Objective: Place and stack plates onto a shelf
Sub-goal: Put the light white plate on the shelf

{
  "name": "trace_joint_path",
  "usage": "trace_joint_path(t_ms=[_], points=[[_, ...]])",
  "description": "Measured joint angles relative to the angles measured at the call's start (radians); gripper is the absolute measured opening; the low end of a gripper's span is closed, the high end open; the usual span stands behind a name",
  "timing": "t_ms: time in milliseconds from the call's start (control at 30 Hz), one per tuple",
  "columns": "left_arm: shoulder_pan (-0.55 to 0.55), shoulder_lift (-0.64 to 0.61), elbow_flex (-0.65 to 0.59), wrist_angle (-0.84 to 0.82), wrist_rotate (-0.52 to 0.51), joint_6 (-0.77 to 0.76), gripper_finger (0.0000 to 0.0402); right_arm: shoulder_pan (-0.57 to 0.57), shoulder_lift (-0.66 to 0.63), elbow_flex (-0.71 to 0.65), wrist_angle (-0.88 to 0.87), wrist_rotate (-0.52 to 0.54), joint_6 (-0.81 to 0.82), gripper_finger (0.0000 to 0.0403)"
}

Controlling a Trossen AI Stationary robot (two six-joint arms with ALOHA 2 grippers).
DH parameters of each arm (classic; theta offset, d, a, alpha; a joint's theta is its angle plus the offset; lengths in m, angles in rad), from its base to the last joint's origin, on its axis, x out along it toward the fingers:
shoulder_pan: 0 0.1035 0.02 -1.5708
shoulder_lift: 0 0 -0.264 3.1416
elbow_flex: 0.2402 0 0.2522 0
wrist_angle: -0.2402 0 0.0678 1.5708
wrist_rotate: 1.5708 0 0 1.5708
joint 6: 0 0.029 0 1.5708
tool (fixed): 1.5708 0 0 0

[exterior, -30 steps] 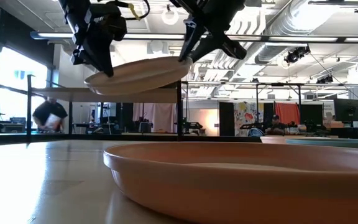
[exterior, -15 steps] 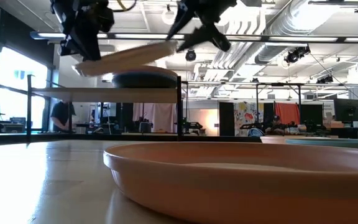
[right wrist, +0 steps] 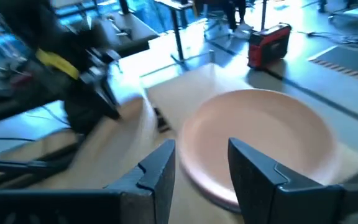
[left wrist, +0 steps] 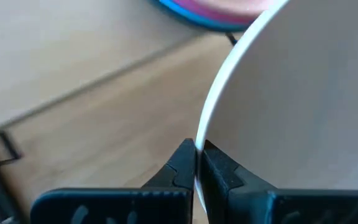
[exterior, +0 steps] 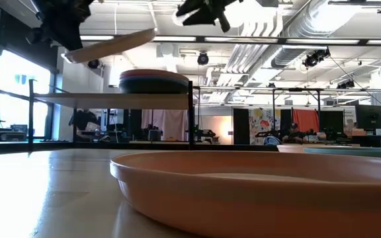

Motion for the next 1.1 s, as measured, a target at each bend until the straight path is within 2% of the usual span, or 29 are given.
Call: trace_joint_path(t_ms=[167,367,633,800,1100], points=[[0.070,-0.007,0.099,-0.089,-0.105,-0.006,0.0001,-0.050,0.000,0.000,-0.024,-0.013,-0.068,0.0129],[0.179,-0.005,0.201,-0.164,-0.239,-0.006,0.0001,-0.100,0.001,0.000,-0.052,-0.016,-0.074,0.0129],[0.345,-0.003,0.258,-0.171,-0.410,0.020,0.0001,-0.146,0.001,0.000,-0.153,-0.030,-0.098,0.0129],[0.439,0.020,0.258,-0.172,-0.443,0.028,0.0001,-0.160,0.002,0.000,-0.190,-0.032,-0.159,0.0129],[0.565,0.157,0.258,-0.171,-0.416,0.073,0.0001,-0.175,0.002,0.000,-0.209,-0.033,-0.254,0.0129]])
